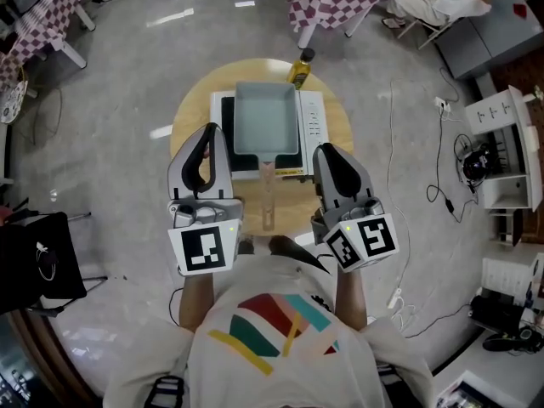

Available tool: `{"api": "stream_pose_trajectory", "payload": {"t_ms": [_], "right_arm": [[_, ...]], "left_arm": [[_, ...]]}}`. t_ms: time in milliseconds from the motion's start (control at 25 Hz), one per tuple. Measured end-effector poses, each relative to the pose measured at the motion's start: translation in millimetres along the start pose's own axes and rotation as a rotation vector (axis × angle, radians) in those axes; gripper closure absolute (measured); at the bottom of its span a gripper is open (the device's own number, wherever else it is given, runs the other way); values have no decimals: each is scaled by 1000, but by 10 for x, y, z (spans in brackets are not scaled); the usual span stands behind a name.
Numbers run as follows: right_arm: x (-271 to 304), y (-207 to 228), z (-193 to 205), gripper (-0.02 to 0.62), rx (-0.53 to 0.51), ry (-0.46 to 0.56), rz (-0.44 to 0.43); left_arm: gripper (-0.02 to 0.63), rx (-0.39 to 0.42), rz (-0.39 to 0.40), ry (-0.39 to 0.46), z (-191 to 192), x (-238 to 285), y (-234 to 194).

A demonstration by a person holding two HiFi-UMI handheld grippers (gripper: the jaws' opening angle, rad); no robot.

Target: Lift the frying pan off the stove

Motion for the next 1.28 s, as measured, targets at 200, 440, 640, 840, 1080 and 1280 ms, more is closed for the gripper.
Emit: {"api": "stream_pose_trajectory", "payload": {"t_ms": [200,440,640,840,1080,1280], "right_arm": [[125,40,-39,595,40,-10,-71],[233,13,89,503,124,-87,-188],[323,-11,319,383,456,-221,-412],[336,61,818,405,713,-412,-585],[297,75,1574,414,1048,-629,-712],[252,-136,2016,391,1145,-777,-771]], "left_arm": [[600,38,-20,15,-95,53,11],[600,39,-28,11,-72,102,29],[600,51,-27,-2,-30,133,19],[600,71,-48,-11,7,116,-13],[600,101,-82,-17,4,69,-89],[600,108,-103,-23,-1,52,-132]]}}
Point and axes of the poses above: the fingertips, and each gripper's own axes: x forward along the fingers, y to its right, z out of its underside, the point moved 1 cm from there along -x, backward along the fingers
